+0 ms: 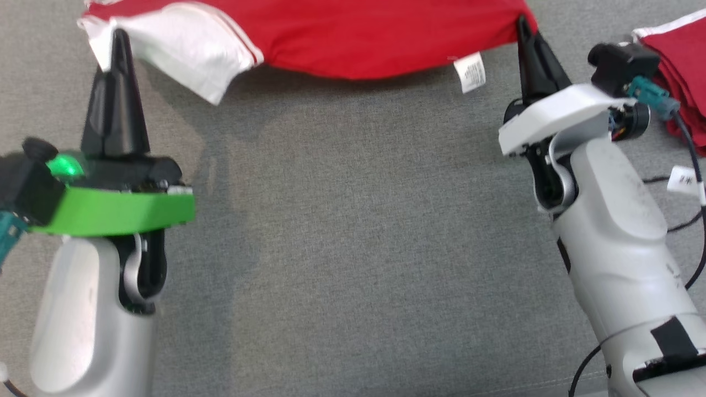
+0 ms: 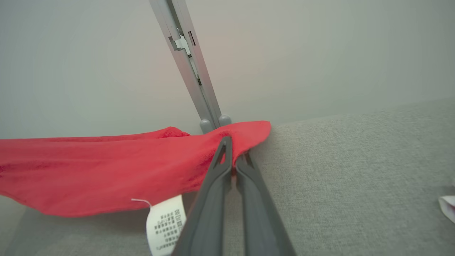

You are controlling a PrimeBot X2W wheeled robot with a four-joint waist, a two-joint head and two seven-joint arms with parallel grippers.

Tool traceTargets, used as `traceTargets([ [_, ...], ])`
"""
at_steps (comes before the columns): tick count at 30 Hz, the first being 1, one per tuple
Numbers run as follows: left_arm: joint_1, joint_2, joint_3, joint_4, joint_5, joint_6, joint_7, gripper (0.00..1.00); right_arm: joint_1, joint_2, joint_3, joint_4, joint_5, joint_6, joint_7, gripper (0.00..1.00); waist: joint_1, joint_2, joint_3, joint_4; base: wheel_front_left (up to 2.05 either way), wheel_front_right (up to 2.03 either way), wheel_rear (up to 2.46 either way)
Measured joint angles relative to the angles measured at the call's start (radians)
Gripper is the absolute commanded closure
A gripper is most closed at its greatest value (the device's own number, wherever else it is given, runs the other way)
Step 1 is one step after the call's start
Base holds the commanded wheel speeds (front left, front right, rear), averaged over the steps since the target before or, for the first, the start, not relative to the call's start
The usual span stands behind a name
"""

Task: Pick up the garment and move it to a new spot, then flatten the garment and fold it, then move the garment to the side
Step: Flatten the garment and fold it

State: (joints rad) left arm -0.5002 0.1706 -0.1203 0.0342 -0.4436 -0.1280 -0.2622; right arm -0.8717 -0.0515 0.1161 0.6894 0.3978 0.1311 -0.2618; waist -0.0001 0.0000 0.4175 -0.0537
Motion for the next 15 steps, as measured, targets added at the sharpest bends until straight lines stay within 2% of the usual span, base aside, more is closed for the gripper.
traceTargets([
  [6,0.229,-0.016,0.026,-0.041,-0.047,0.0,0.0,1.0,0.191,-0.02,0.025,-0.095,0.07,0.0,0.012,1.0,0.0,0.0,-0.109,0.005,0.0,0.0,0.0],
  [11,0.415,-0.034,0.025,-0.095,-0.049,0.0,0.0,1.0,0.371,-0.042,-0.012,-0.223,0.099,0.0,0.056,1.0,-0.0001,0.0,-0.201,0.013,0.0,0.0,0.0],
  [15,0.529,-0.041,0.009,-0.137,-0.049,0.002,0.0,1.0,0.513,-0.029,-0.059,-0.351,0.097,0.0,0.113,1.0,0.0,0.0,-0.266,0.022,0.0,0.0,0.0],
])
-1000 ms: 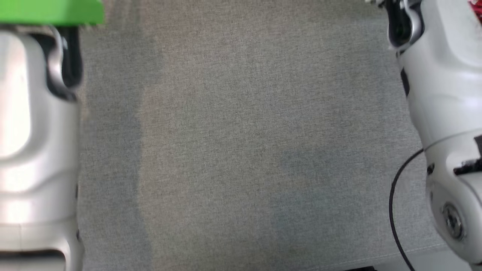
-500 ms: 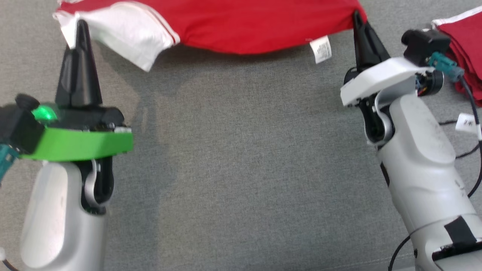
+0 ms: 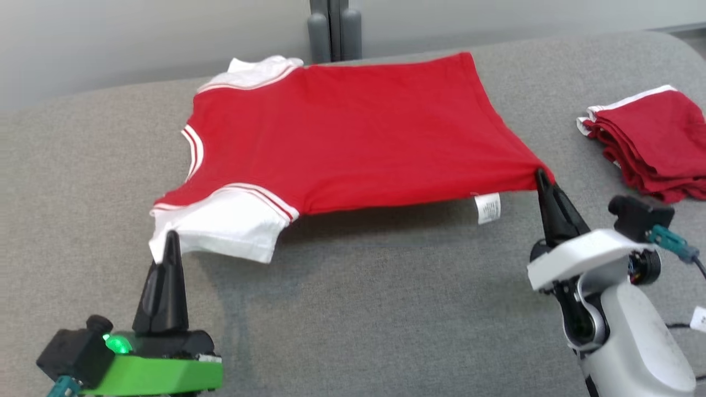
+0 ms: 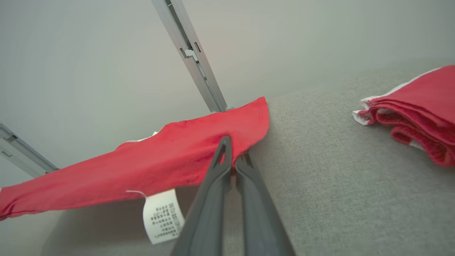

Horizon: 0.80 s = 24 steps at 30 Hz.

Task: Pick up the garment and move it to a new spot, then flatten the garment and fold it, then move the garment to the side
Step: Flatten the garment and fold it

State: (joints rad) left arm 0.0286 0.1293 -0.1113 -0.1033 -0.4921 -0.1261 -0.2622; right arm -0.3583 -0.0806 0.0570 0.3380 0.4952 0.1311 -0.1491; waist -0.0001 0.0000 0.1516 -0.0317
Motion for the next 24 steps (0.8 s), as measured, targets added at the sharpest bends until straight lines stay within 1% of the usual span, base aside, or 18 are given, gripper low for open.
traceTargets([
  [2,0.046,-0.001,-0.013,-0.03,0.002,0.005,0.008,1.0,0.076,0.007,-0.026,-0.067,-0.003,0.0,0.036,1.0,0.0,0.0,-0.026,0.006,0.0,0.0,0.0],
  [7,0.161,0.009,-0.028,-0.131,0.023,0.037,0.047,1.0,0.262,0.024,-0.115,-0.255,-0.038,0.0,0.14,1.0,-0.0001,0.0,-0.073,0.03,0.0,0.0,0.0],
  [10,0.214,0.011,-0.036,-0.177,0.017,0.052,0.082,1.0,0.342,0.029,-0.142,-0.351,-0.048,0.0,0.207,1.0,0.0,0.0,-0.082,0.046,0.0,0.0,0.0],
  [12,0.23,0.013,-0.041,-0.189,0.012,0.056,0.098,1.0,0.375,0.03,-0.145,-0.389,-0.04,0.0,0.241,1.0,0.0,0.0,-0.082,0.053,0.0,0.0,0.0],
  [14,0.237,0.015,-0.049,-0.183,0.003,0.056,0.12,1.0,0.396,0.03,-0.143,-0.4,-0.029,0.0,0.266,1.0,0.0,0.0,-0.08,0.052,0.0,0.0,0.0],
  [17,0.236,0.004,-0.059,-0.154,-0.038,0.056,0.152,1.0,0.404,0.031,-0.132,-0.39,-0.017,0.0,0.284,1.0,0.0,0.0,-0.08,0.047,0.0,0.0,0.0],
  [20,0.229,0.0,-0.067,-0.124,-0.063,0.051,0.166,1.0,0.402,0.031,-0.12,-0.353,-0.021,0.0,0.29,1.0,0.0,0.0,-0.082,0.043,0.0,0.0,0.0],
  [24,0.198,0.001,-0.073,-0.078,-0.07,0.045,0.17,1.0,0.384,0.031,-0.11,-0.286,-0.029,0.0,0.307,1.0,0.0,0.0,-0.086,0.043,0.0,0.0,0.0],
])
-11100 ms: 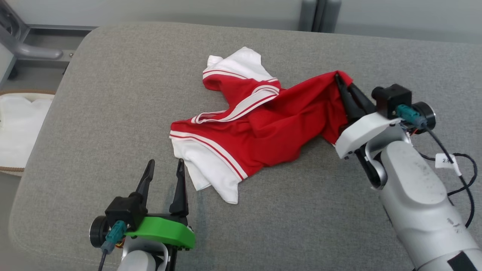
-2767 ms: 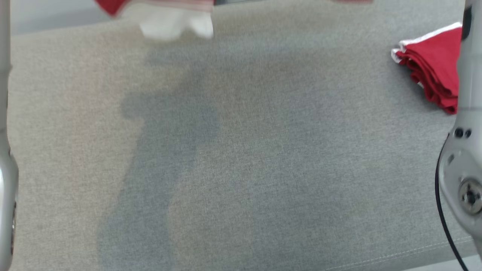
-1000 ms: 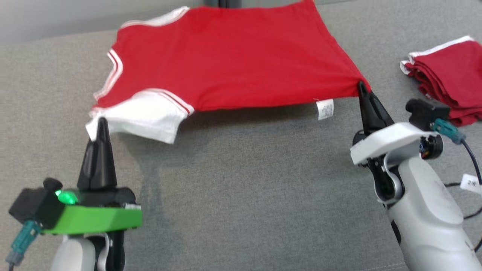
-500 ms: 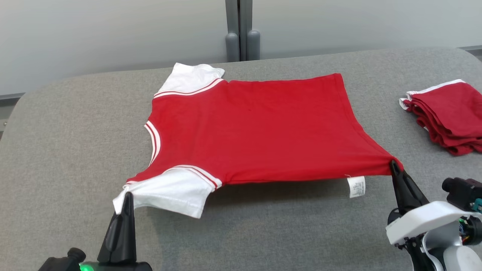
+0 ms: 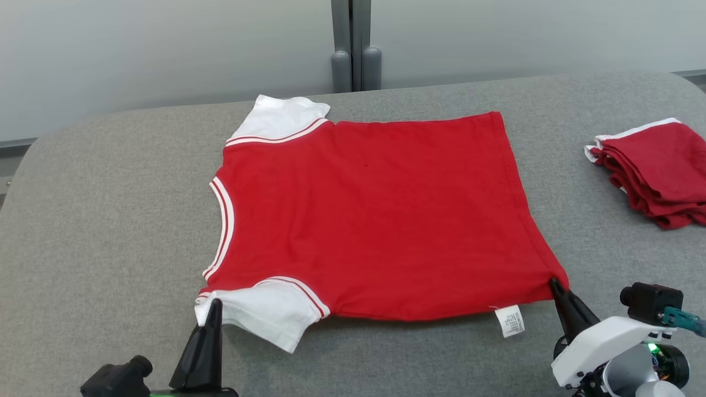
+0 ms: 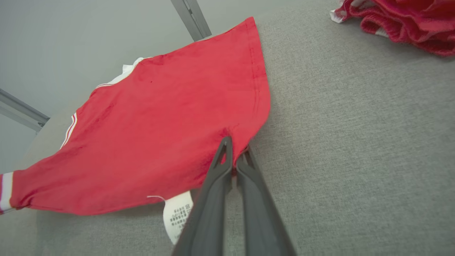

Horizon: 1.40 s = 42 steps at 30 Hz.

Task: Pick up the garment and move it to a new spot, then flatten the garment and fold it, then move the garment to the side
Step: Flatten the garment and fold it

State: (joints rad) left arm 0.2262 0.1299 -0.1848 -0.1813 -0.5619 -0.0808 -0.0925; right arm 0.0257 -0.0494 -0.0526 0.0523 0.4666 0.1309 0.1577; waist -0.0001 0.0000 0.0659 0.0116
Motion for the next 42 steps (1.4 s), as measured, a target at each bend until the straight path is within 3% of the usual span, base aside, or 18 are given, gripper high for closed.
traceTargets([
  [7,-0.09,0.008,-0.032,0.089,-0.001,-0.018,0.003,1.0,-0.043,0.0,0.006,0.109,0.01,0.0,0.001,1.0,0.0,0.0,0.006,0.009,0.0,0.0,0.0],
  [17,-0.362,0.018,-0.072,0.279,0.017,-0.038,-0.033,1.0,-0.209,0.001,0.001,0.228,0.079,0.0,-0.001,1.0,0.0001,0.0,0.047,0.006,0.0,0.0,0.0],
  [25,-0.566,0.004,-0.077,0.465,0.045,-0.043,-0.119,1.0,-0.366,0.0,-0.022,0.343,0.113,0.0,-0.065,1.0,0.0,0.0,0.108,-0.004,0.0,0.0,0.0],
  [39,-0.748,-0.016,-0.078,0.653,0.082,-0.046,-0.166,1.0,-0.527,0.001,0.017,0.489,0.1,0.0,-0.175,1.0,0.0001,0.0,0.223,-0.025,0.0,0.0,0.0],
  [40,-0.751,-0.018,-0.075,0.663,0.082,-0.046,-0.167,1.0,-0.534,0.0,0.021,0.497,0.103,0.0,-0.178,0.96,0.0001,0.0,0.228,-0.027,0.0,0.0,0.0],
  [41,-0.754,-0.02,-0.07,0.671,0.083,-0.046,-0.169,0.98,-0.541,0.0,0.027,0.506,0.109,0.0,-0.185,0.84,0.0001,0.0,0.232,-0.028,0.0,0.0,0.0],
  [42,-0.757,-0.022,-0.063,0.675,0.087,-0.046,-0.169,0.62,-0.549,0.001,0.034,0.514,0.117,0.0,-0.191,0.36,0.0001,0.0,0.236,-0.03,0.0,0.0,0.0],
])
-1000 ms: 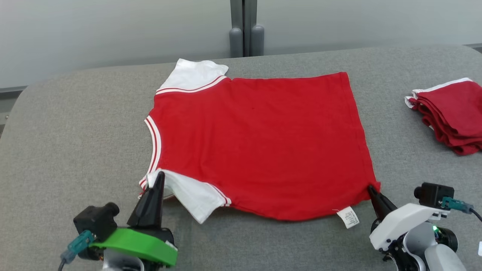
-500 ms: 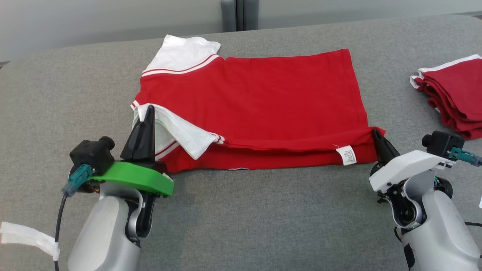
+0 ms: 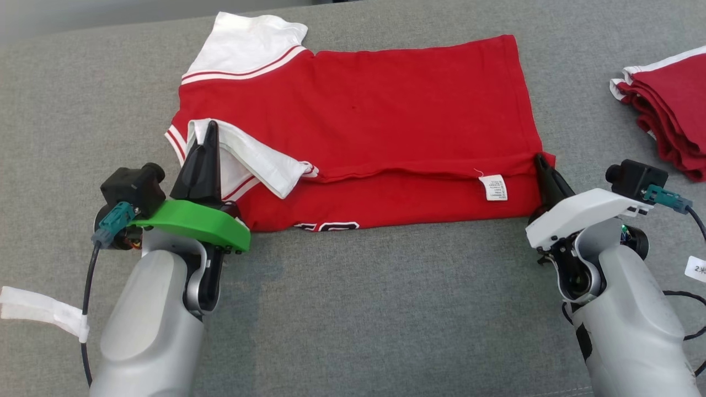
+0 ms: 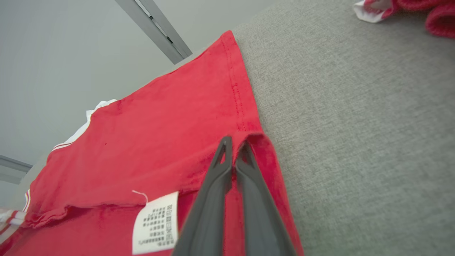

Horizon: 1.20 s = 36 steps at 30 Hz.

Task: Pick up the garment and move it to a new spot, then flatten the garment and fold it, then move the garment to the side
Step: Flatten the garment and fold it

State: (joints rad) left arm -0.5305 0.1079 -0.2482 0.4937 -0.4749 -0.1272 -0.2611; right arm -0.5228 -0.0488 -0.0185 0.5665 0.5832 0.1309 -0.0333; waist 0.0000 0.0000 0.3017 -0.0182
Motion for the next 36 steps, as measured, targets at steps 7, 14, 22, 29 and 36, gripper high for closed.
traceTargets([
  [7,-0.002,-0.02,0.057,-0.035,0.031,0.0,-0.002,0.0,-0.041,0.0,0.055,0.017,0.003,0.0,-0.1,0.0,0.0,0.0,0.002,0.0,0.0,0.0,0.0],
  [14,0.079,-0.028,0.092,-0.086,0.032,0.0,-0.003,0.0,-0.04,0.001,0.044,-0.009,-0.083,0.0,-0.153,0.0,0.0,0.0,-0.023,0.004,0.0,0.0,0.0],
  [22,0.23,-0.024,0.11,-0.114,-0.019,-0.001,0.008,0.0,0.061,0.0,-0.007,-0.124,-0.262,0.0,-0.174,0.0,0.0,0.0,-0.085,0.008,0.0,0.0,0.0],
  [29,0.334,-0.025,0.129,-0.136,-0.091,0.023,0.12,0.0,0.197,0.0,-0.035,-0.232,-0.348,0.0,-0.144,0.0,0.0,0.0,-0.136,0.016,0.0,0.0,0.0],
  [36,0.357,-0.024,0.151,-0.137,-0.15,0.061,0.227,0.0,0.246,0.0,-0.013,-0.296,-0.383,0.0,-0.107,0.0,0.0,0.0,-0.126,0.006,0.0,0.0,0.0],
])
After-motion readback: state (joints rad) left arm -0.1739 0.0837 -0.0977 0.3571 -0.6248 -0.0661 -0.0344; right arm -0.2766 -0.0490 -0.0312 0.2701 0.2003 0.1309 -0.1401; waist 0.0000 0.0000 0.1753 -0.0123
